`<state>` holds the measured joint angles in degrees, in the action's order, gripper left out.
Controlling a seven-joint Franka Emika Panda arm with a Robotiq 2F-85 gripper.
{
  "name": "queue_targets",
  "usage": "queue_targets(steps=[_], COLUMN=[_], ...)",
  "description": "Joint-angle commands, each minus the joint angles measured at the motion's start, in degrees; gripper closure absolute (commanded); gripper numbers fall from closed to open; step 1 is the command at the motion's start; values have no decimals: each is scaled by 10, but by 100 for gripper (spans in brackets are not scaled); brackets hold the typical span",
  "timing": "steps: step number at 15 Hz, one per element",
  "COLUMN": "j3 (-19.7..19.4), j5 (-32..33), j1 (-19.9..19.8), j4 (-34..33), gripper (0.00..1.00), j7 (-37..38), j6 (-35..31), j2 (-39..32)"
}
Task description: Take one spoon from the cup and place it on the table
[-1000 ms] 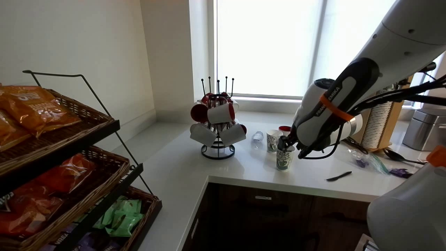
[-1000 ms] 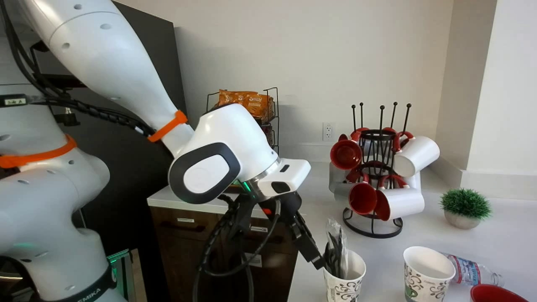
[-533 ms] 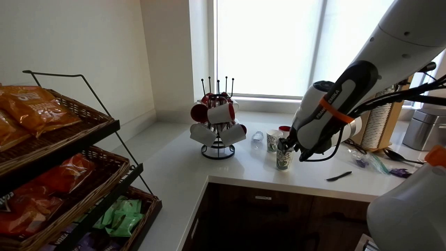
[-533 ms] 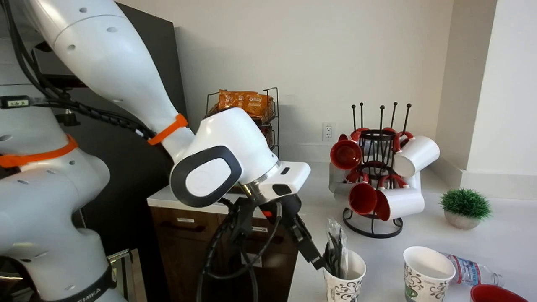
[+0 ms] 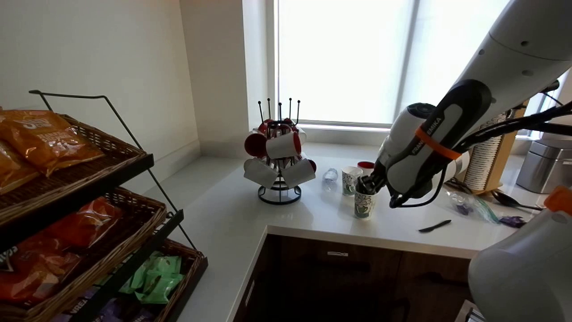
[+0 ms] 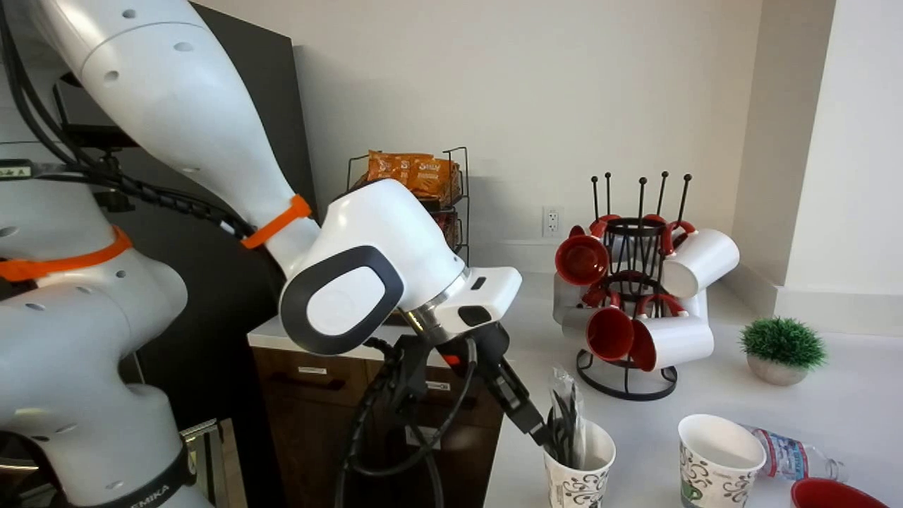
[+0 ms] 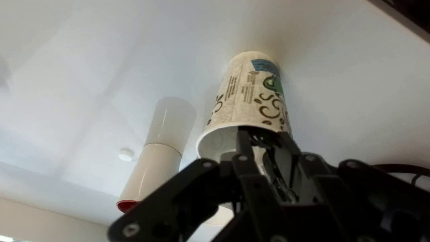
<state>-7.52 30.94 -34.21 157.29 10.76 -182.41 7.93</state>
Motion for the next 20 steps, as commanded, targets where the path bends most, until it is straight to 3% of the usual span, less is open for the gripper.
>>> queue_targets(steps=[1, 2, 3, 20], j3=[10, 12, 12, 16], j5=[21, 23, 23, 14], j1=[-19, -21, -21, -27], j4=[0, 0, 0, 8], gripper=[81, 94, 100, 99], j7=[6, 6, 6, 3], j6=[-18, -20, -20, -52], j2=[-7, -6, -4, 48])
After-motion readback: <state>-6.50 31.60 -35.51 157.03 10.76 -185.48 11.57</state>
